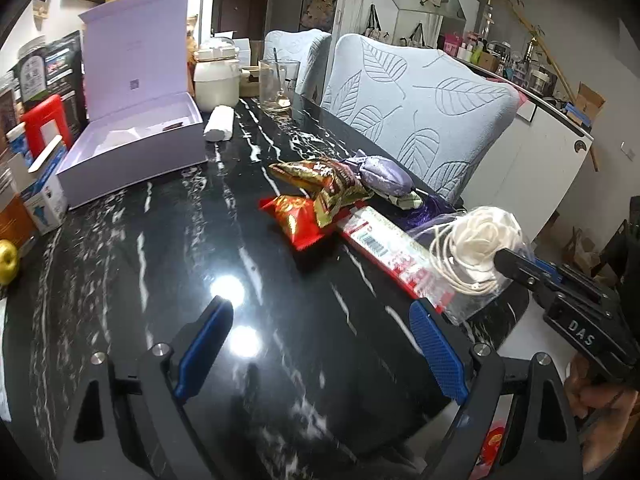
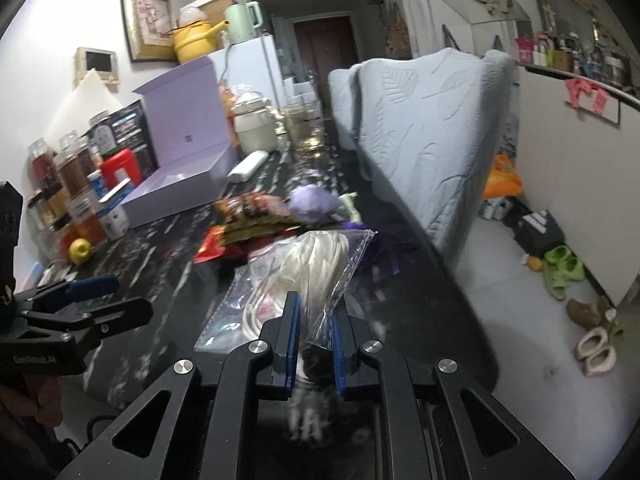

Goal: Organize soft objects

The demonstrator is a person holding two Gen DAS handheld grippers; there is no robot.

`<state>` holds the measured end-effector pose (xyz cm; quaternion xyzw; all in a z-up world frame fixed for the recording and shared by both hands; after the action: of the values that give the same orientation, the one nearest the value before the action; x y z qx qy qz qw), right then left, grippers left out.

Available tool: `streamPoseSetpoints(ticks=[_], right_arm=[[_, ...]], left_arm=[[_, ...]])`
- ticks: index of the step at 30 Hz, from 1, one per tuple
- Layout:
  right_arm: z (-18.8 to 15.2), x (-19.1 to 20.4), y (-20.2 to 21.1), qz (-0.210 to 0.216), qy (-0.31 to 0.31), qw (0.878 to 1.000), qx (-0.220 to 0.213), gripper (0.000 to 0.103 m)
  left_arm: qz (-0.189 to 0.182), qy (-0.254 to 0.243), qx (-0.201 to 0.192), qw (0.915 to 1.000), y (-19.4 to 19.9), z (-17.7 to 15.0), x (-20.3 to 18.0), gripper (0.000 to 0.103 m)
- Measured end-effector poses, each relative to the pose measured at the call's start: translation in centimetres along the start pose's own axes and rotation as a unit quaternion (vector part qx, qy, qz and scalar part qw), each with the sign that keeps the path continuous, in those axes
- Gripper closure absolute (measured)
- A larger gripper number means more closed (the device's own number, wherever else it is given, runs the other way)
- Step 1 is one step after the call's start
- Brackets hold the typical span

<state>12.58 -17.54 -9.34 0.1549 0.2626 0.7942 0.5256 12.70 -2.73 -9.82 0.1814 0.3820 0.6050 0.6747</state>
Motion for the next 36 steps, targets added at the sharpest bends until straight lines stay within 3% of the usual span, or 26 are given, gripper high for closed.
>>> streamPoseSetpoints(ticks=[4, 12, 24, 29, 36], right_arm=[[0.6, -1.7, -0.4, -0.002, -0.018, 1.000, 0.001, 0.089], [2.0, -3.6, -1.6, -0.002, -0.037, 0.999, 0.001, 0.089], [3.2, -4.3, -4.1, 0.031, -0.052, 0.998, 0.010, 0.089], [3.3, -4.4, -4.6, 0.043, -0.054, 0.997, 0.015, 0.089], [3.4, -4.6, -5.3, 0.050, -0.059, 0.997, 0.020, 0.089]], left_arm=[[-0.002, 0.010, 0.007, 0.9999, -1.8, 1.3, -0.2, 0.012], [0.029, 0.012, 0.037, 0.9988, -6.4, 3.2, 0.7, 0.012], [0.039, 0.022, 0.051, 0.9976, -9.4, 5.3, 1.0, 0.012], [0.045, 0.021, 0.067, 0.9965, -10.2, 5.1, 1.2, 0.041], [0.040, 0.013, 0.061, 0.9973, -10.3, 5.4, 1.5, 0.059]])
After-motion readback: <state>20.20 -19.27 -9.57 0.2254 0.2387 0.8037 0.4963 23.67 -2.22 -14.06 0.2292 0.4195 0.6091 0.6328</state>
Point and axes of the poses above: each gripper's, at about its wrist camera, not at the fingertips, and y roughly against the way its jaws point, x to its left, z to its top, the point moved 7 cm from there along -y, roughly the way its jaws point, and after that the axes turned 14 degrees about y, right-handed, at the moved point
